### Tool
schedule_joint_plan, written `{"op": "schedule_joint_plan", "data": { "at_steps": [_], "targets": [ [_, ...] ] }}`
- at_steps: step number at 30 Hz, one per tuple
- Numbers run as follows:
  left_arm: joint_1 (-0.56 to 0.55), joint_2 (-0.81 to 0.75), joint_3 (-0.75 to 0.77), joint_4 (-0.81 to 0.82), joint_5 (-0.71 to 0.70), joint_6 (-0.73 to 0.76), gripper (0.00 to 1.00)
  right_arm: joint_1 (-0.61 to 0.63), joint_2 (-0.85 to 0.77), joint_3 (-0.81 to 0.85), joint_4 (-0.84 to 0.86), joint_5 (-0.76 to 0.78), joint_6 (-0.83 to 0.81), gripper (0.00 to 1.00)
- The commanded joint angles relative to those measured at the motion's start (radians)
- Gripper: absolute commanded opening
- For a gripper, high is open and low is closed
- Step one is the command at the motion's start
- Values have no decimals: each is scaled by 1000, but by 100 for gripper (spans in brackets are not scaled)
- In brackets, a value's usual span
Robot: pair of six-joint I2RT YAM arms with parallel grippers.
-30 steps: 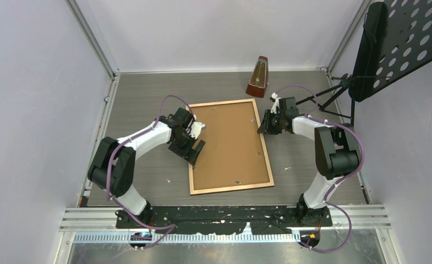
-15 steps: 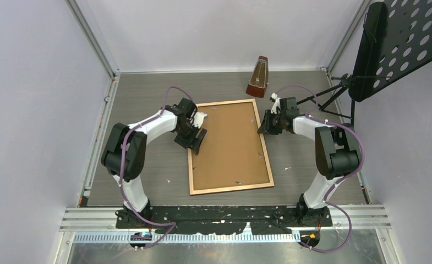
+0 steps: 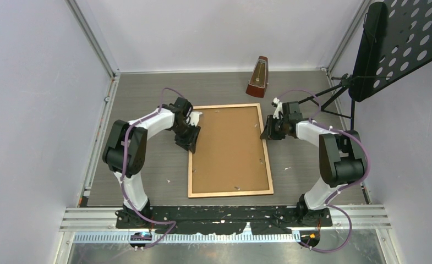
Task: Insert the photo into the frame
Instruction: Install the photo frame at the center of the board.
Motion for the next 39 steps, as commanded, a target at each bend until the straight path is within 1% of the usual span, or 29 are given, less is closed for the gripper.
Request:
{"op": "schedule_joint_plan", "data": {
  "at_steps": [1, 2, 3, 4, 5, 6, 7, 8, 9, 12, 14, 19, 22, 29, 39],
  "targets": [
    [1, -2, 1, 9, 38, -13, 35, 0, -75, 0, 12, -34, -17, 11],
    [3, -4, -3, 12, 43, -13, 32, 0, -79, 0, 13, -28, -17, 14],
    [3, -6, -7, 15, 47, -13, 29, -1, -81, 0, 14, -26, -17, 20],
    [4, -8, -11, 20, 49, -13, 26, 1, -86, 0, 15, -21, -20, 24],
    [5, -9, -16, 23, 53, -13, 23, 1, -87, 1, 16, -18, -20, 32],
    [6, -9, -19, 26, 55, -14, 23, 2, -89, 3, 16, -10, -20, 36],
    [6, -9, -19, 27, 58, -15, 22, 2, -88, 5, 17, -7, -20, 42],
    [6, -9, -20, 28, 61, -15, 20, 1, -87, 11, 17, -4, -20, 45],
    [6, -9, -22, 30, 65, -15, 18, 1, -84, 15, 18, -3, -18, 51],
    [6, -5, -23, 30, 72, -15, 15, 6, -65, 40, 15, 5, -16, 60],
    [6, -2, -24, 32, 76, -16, 13, 10, -46, 61, 12, 15, -15, 62],
    [6, 1, -25, 33, 84, -17, 9, 17, 21, 130, 5, 36, -2, 64],
    [6, -1, -25, 35, 86, -14, 0, 21, 68, 183, 4, 40, 13, 64],
    [6, -3, -25, 38, 88, -14, 0, 53, 143, 267, -23, 100, 23, 62],
    [6, -1, -26, 40, 95, -12, 0, 116, 169, 279, -45, 231, -1, 57]
  ]
}}
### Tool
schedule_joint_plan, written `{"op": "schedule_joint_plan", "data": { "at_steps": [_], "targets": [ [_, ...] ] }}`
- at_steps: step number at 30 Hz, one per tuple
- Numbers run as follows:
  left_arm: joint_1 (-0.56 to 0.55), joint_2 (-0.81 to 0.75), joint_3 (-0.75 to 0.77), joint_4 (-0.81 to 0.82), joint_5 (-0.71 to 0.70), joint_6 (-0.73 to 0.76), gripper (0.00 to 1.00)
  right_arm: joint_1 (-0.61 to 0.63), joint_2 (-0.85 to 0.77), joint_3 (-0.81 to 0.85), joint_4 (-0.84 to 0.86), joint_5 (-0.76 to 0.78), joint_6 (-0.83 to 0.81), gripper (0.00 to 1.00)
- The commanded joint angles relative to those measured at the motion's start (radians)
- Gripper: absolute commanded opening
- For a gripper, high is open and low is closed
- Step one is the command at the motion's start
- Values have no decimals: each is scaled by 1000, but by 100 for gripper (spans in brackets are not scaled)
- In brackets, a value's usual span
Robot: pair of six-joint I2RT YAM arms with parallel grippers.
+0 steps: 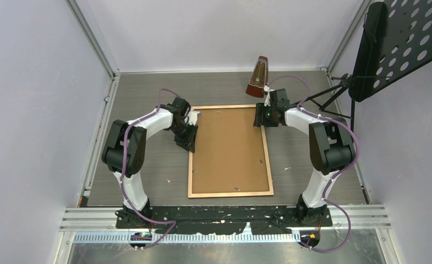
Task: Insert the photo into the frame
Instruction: Install the photo frame at the center of the board.
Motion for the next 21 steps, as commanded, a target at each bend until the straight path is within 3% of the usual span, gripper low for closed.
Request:
{"op": "schedule_joint_plan", "data": {
  "at_steps": [1, 21],
  "targets": [
    [-9, -1, -13, 26, 51, 32, 0, 36, 12, 32, 2, 60, -13, 56],
    [-9, -9, -18, 26, 47, 33, 0, 55, 5, 27, -39, 86, -58, 45]
  ]
}}
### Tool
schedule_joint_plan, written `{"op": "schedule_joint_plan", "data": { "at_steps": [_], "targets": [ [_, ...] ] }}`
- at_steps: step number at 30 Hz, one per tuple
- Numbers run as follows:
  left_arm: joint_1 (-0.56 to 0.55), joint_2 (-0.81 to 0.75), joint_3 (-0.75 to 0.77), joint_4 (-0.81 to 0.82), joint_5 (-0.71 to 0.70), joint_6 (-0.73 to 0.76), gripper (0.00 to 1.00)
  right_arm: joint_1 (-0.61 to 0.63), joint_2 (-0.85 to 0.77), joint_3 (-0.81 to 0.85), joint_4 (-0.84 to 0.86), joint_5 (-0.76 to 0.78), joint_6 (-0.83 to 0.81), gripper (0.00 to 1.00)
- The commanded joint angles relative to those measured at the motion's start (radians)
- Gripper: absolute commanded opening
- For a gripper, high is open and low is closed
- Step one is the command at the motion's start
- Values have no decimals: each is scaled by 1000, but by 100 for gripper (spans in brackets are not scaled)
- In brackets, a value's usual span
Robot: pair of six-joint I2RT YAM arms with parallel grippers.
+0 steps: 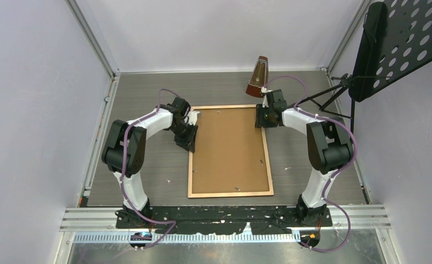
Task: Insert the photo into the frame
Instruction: Install the photo frame at the center of the board.
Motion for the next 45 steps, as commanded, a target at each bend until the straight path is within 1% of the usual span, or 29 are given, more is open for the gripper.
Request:
{"op": "schedule_joint_plan", "data": {
  "at_steps": [1, 10, 16, 28, 40, 42, 45],
  "targets": [
    [-10, -10, -17, 24, 44, 33, 0, 18, -20, 21, -33, -26, -39, 45],
    [-8, -9, -16, 25, 47, 32, 0, 17, -49, 29, -76, -46, -116, 44],
    [-7, -7, -17, 24, 45, 34, 0, 17, -32, 57, -108, -82, -162, 44],
    [-3, -3, -18, 24, 45, 34, 0, 12, -16, 123, -162, -135, -311, 43],
    [-2, -4, -16, 24, 49, 36, 0, -6, -21, 152, -177, -148, -310, 42],
    [-1, -2, -17, 24, 51, 36, 0, -5, -21, 154, -178, -156, -301, 42],
    [-2, -1, -15, 22, 53, 35, 0, -5, -11, 162, -179, -141, -280, 47]
  ]
}}
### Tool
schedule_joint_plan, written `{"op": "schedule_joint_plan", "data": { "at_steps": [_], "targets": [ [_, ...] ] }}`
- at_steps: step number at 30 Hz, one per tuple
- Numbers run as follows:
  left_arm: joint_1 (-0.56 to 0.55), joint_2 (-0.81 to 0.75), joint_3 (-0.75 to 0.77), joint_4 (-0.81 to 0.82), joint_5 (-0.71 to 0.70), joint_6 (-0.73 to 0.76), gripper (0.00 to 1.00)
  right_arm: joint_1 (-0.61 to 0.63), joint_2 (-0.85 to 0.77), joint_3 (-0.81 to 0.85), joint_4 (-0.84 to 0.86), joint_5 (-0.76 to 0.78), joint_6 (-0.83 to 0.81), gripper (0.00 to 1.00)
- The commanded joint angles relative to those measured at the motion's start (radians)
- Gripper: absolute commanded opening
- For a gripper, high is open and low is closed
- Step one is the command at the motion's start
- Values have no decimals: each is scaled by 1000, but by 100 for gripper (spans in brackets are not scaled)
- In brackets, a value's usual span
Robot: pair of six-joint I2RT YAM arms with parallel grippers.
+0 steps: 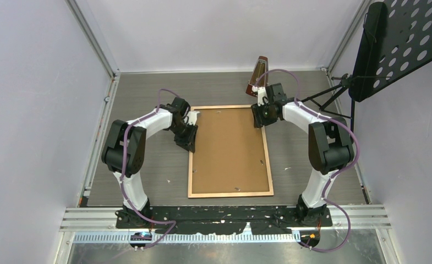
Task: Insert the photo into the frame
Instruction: Install the photo frame at the center of the board.
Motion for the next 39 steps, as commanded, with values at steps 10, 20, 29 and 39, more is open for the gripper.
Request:
{"op": "schedule_joint_plan", "data": {
  "at_steps": [10, 20, 29, 39],
  "targets": [
    [-4, 2, -13, 17, 52, 36, 0, -2, 18, 28, 34, 117, 32, 58],
    [-3, 7, -11, 17, 51, 37, 0, -2, 34, 16, 35, 104, 33, 56],
    [0, 6, -9, 16, 57, 36, 0, -3, 68, 45, -2, 111, 36, 52],
    [5, 11, -8, 13, 64, 35, 0, -2, 80, 52, -20, 121, 23, 43]
  ]
}}
